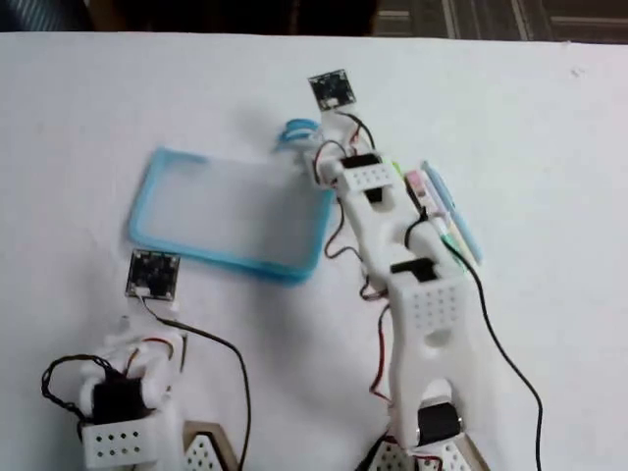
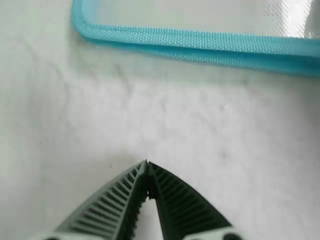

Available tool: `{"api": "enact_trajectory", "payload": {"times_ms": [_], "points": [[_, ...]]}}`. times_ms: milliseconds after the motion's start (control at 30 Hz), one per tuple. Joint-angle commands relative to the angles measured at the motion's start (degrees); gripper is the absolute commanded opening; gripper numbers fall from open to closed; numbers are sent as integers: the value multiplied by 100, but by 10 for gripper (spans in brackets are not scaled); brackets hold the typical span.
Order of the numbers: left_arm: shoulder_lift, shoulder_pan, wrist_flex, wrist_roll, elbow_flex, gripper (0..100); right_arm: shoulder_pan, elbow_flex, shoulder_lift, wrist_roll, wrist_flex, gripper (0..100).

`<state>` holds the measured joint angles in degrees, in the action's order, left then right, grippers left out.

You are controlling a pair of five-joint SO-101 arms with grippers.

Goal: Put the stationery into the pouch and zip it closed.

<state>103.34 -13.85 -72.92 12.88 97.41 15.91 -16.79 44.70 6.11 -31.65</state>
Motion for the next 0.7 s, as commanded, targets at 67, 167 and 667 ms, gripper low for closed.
{"api": "enact_trajectory", "payload": {"times_ms": [67, 167, 667], "points": [[31, -13, -26, 18, -26, 24, -13, -1292, 532, 0, -1262, 83], [31, -13, -26, 18, -26, 24, -22, -1644, 585, 0, -1807, 37], [31, -13, -26, 18, -26, 24, 330, -2646, -963, -9, -4312, 17]]}}
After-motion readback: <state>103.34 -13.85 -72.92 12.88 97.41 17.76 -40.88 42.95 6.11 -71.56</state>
